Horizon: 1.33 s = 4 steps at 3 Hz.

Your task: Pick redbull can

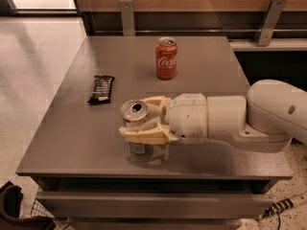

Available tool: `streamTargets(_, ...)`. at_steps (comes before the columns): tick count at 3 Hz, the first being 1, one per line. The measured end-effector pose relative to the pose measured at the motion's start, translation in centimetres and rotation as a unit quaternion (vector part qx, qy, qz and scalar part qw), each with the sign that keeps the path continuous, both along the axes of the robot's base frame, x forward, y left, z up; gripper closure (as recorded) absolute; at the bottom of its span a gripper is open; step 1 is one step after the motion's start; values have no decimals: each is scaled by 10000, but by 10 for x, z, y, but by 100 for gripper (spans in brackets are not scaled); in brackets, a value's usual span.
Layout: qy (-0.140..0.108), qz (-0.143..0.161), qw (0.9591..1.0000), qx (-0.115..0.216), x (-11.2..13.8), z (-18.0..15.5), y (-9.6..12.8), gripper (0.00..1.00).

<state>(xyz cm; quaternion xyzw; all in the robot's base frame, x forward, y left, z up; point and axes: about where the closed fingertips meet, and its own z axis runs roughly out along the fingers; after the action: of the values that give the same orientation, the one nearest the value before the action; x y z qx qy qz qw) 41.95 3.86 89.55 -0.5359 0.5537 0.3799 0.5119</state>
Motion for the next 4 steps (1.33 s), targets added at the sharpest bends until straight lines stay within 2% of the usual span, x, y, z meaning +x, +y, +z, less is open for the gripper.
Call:
streamTargets(1,0,0,10000,0,0,0,0,100)
streamTargets(4,-1,2,10000,-1,0,0,0,31)
